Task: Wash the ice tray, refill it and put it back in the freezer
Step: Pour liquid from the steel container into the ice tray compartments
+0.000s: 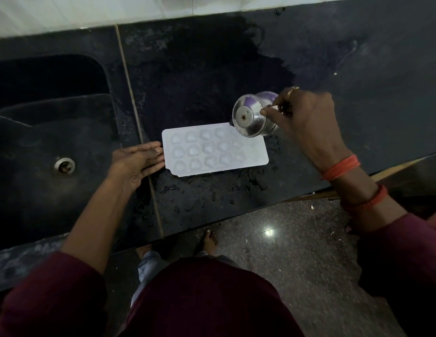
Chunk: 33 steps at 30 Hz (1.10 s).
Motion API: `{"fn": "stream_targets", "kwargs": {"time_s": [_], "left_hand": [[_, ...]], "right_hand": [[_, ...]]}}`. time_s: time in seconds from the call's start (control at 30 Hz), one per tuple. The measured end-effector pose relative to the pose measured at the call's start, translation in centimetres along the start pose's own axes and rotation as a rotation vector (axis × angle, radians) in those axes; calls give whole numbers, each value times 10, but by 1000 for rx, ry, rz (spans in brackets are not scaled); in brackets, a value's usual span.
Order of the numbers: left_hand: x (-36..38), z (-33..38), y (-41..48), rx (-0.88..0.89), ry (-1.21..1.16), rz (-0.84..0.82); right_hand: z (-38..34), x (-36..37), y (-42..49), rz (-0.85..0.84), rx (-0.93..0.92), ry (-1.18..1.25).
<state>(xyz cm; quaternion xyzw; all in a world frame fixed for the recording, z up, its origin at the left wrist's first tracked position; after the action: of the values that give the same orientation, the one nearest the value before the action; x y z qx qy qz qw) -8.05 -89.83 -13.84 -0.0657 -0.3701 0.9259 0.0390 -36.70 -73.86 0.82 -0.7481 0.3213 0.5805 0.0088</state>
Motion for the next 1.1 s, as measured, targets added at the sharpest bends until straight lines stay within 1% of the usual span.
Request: {"fn": "stream_targets", "kwargs": {"time_s": [0.63, 1.0, 1.1], "left_hand": [[-1, 0, 0, -12, -11, -16], [0, 1, -1, -18, -17, -28], [0, 1, -1, -19, -18, -22]], "right_hand": [[-6, 8, 5, 14, -43, -1], [-5, 8, 2, 10, -26, -4], [-3, 5, 1, 27, -12, 27]]}}
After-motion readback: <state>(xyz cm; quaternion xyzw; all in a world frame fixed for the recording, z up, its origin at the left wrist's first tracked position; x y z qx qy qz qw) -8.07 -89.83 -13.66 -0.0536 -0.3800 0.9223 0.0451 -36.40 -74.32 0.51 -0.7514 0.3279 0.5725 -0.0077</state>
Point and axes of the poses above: each hand's wrist, its own y-axis towards the middle knuckle, its own x-axis out of the palm, z = x × y, the point moved 2 cm from there along y, towards the middle knuckle, and after that the axes turned 10 degrees about z, right-handed, at the moved point
